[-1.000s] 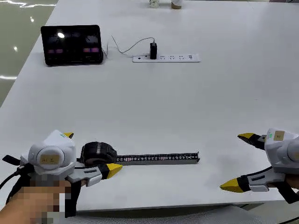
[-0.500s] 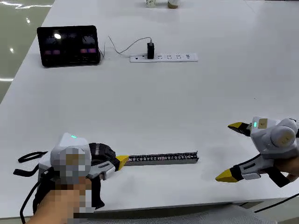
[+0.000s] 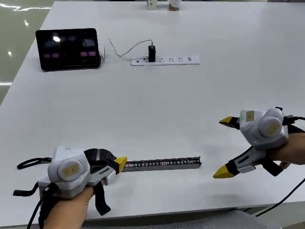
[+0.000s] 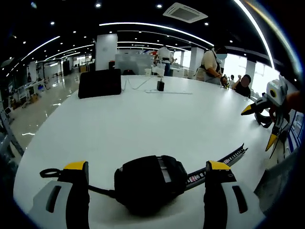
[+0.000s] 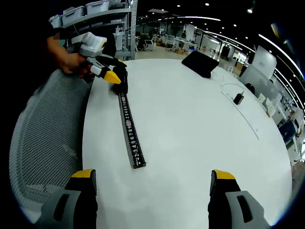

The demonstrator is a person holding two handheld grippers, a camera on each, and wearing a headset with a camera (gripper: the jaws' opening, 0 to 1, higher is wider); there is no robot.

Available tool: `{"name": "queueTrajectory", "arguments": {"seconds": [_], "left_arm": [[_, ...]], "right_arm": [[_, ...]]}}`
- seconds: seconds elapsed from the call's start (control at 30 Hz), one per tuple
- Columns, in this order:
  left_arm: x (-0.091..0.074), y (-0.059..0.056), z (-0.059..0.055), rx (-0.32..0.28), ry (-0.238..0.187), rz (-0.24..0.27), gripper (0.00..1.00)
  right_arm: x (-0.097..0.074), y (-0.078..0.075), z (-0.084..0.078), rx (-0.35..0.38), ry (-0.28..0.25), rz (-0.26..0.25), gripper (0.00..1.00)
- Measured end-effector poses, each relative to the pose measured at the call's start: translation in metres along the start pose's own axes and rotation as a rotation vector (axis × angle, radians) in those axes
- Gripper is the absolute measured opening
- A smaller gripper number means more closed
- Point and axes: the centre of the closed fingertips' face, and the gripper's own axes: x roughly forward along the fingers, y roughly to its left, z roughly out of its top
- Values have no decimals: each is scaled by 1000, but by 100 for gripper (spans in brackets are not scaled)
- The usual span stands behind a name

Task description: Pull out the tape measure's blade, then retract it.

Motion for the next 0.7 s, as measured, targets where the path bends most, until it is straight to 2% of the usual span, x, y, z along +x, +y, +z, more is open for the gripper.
{"name": "queueTrajectory", "arguments": {"seconds": [0.03,0.2,0.43,0.53,0.6,0.63,0.7], "left_arm": [[1,-2,-2,-37,2,-14,99],[10,-3,-11,-26,26,-16,99],[9,-1,-13,-37,23,-13,99],[10,0,-13,-35,18,-9,99],[11,-1,-15,-32,27,-15,99],[11,-2,-19,-24,42,-19,99],[11,-2,-18,-21,38,-19,99]], "right_arm": [[3,0,-1,-3,4,5,99],[22,1,-4,-5,28,52,99],[38,7,-2,-31,38,101,99],[43,7,-2,-41,32,112,92],[45,9,-2,-42,32,115,91],[46,9,-3,-51,29,120,88],[47,10,-3,-60,30,127,80]]}}
